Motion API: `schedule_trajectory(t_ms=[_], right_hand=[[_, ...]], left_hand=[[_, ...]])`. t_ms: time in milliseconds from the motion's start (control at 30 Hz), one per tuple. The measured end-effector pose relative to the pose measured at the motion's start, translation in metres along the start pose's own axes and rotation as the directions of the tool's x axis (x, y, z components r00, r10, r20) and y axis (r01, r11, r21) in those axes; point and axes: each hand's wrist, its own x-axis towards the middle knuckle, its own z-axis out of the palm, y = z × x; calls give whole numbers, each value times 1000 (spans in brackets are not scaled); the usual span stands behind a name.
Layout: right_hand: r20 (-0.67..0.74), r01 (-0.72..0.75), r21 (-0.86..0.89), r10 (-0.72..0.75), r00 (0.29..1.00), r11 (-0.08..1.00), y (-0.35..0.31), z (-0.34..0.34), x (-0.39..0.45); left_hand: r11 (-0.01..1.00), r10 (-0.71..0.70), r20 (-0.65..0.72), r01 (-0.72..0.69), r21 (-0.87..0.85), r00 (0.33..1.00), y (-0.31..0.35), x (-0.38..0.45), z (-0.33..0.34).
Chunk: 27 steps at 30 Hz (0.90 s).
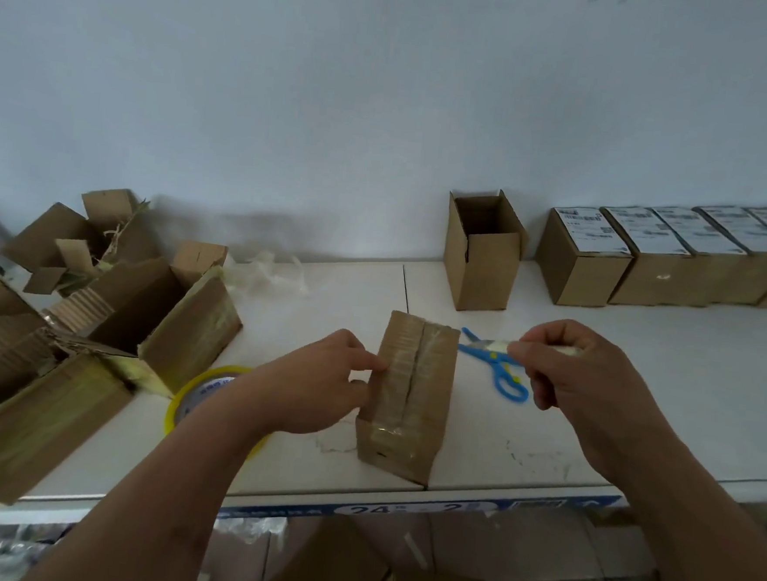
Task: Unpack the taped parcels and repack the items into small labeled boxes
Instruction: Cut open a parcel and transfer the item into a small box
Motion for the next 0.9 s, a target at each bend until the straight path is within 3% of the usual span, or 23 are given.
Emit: schedule_trajectory(t_ms=[133,233,367,567,767,900], right_hand=[[50,-22,101,17,999,995,2,-8,-4],[-66,9,115,-1,998,993,5,-15,-4],[-190,-5,117,27,981,993,9,-21,-3],[-130,-66,195,93,987,979,7,-27,-9],[-107,-68,143,84,991,987,14,-26,-10],[-88,-30,154,44,995,988,20,-18,-7]], left_hand=[[980,160,43,-164,109,986,1,8,2],[953,260,73,-268,140,963,15,12,10],[912,349,-14,-336,236,937,33,17,22],[873,318,-210,-200,444,924,40,30,38],[910,164,-260,-44,412,952,28,32,25],[941,114,-209,-39,335,971,21,34,20]])
